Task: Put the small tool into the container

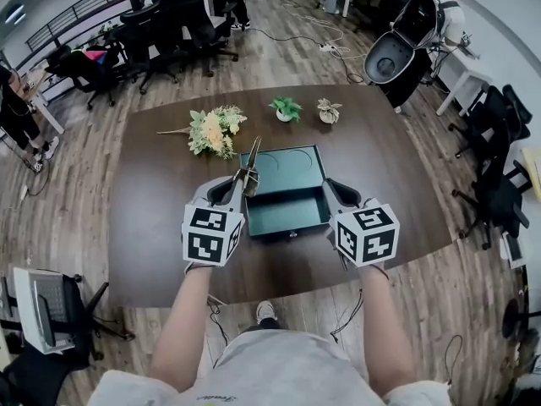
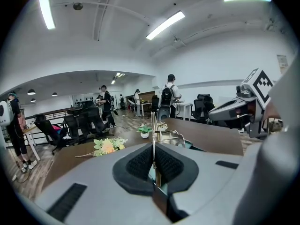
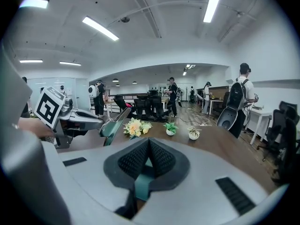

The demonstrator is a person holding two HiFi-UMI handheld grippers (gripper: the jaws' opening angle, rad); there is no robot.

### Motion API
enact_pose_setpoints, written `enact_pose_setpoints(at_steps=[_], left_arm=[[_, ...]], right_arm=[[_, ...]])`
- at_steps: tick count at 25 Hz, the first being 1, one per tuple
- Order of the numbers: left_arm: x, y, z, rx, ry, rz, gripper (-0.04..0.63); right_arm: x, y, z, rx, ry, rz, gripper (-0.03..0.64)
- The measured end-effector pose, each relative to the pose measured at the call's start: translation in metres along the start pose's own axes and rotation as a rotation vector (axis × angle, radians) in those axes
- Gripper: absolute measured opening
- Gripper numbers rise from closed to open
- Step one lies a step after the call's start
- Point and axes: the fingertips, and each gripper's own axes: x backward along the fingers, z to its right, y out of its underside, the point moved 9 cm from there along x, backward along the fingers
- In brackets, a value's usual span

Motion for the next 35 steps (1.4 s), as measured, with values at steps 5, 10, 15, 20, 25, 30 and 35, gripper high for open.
enact_pose_setpoints(at_steps=[5,10,15,20,25,30,35], left_arm=[[-0.008,0.0,-0.011,0.004,0.009,0.006,0.002],[-0.011,-0.001,-0.018,0.007,0.002,0.007,0.002],[-0.014,-0.003,-0.016,-0.004,-0.022,-0.006,0.002],[-0.017,-0.005,-0.005,-0.009,-0.062,-0.02,0.002],[-0.018,-0.011,0.015,-0.01,-0.118,-0.035,0.002],[-0.021,-0.014,0.03,-0.005,-0.169,-0.051,0.002],[-0.022,-0.013,0.044,-0.019,-0.183,-0.059,0.002]], right_arm=[[-0.011,-0.007,0.0,0.003,0.01,0.002,0.005],[-0.019,-0.011,-0.001,0.008,0.007,0.007,0.005],[-0.021,-0.011,0.007,0.009,-0.009,0.016,0.005],[-0.024,-0.007,0.023,0.007,-0.05,0.032,0.005],[-0.025,-0.009,0.046,0.013,-0.112,0.043,0.005],[-0.025,-0.006,0.062,0.026,-0.164,0.042,0.005],[-0.019,-0.002,0.072,0.031,-0.185,0.044,0.005]])
